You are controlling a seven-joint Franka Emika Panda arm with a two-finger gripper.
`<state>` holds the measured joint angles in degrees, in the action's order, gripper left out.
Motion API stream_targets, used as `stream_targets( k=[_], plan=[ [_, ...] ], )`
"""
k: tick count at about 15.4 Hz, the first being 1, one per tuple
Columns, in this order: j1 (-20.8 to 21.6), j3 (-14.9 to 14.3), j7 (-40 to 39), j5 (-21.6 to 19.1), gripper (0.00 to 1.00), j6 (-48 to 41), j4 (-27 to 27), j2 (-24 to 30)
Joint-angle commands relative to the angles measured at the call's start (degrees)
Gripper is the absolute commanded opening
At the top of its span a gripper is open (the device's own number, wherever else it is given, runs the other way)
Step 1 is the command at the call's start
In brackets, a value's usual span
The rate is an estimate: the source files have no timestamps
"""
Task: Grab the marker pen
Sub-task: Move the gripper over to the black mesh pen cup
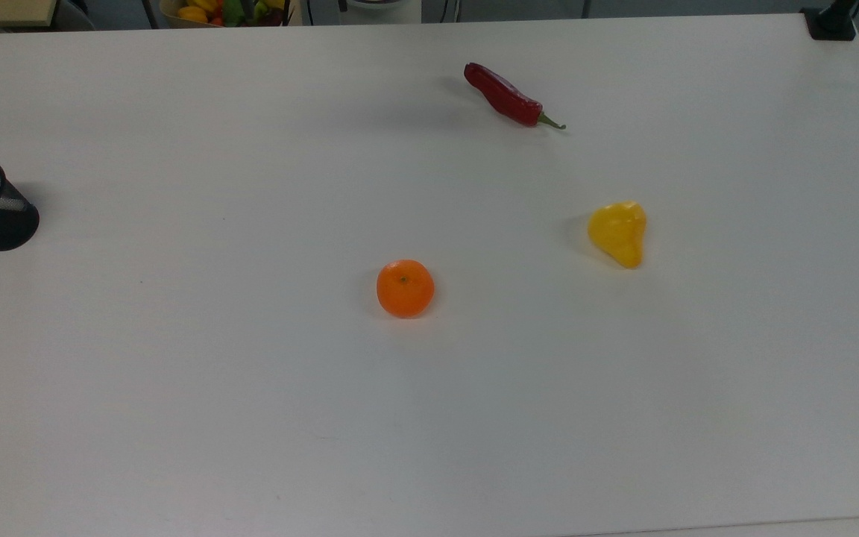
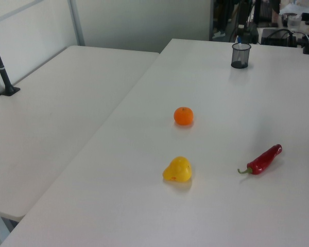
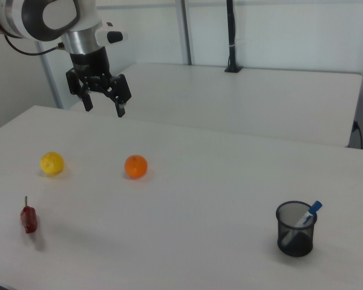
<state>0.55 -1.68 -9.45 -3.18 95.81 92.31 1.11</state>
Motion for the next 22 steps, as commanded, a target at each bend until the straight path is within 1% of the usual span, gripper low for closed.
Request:
stream_targets(
  k=[1, 4, 10, 12, 13, 15, 17, 18, 19, 20, 22],
  plan=[
    [1.12, -0.96, 1.36, 0.64, 1.00, 1.31, 1.38, 1.18],
    [0.86, -0.96, 1.36, 0.55, 1.00, 1.40, 1.38, 1.09],
    [-1.60, -1.13, 0.66, 0.81, 1.00, 1.39, 1.12, 1.01],
    [-3.01, -1.39, 1.27, 2.03, 1.00, 3.40, 0.77, 0.39],
    [-3.62, -2.35, 1.36, 2.30, 1.00, 4.90, 0.68, 0.30],
    [-3.72, -5.86, 2.15, 2.48, 1.00, 6.58, 0.68, 0.21],
    [-3.72, -8.67, 3.38, 3.53, 1.00, 9.55, 0.68, 0.47],
    [-3.63, -10.26, 5.30, 3.54, 1.00, 11.57, 0.68, 0.48],
    [-3.63, -11.23, 8.28, 3.80, 1.00, 13.68, 0.68, 0.30],
    [-3.72, -12.28, 11.53, 4.84, 1.00, 15.96, 0.68, 0.04],
    [-3.63, -14.66, 17.16, 8.27, 1.00, 20.18, 0.85, -1.01]
  ],
)
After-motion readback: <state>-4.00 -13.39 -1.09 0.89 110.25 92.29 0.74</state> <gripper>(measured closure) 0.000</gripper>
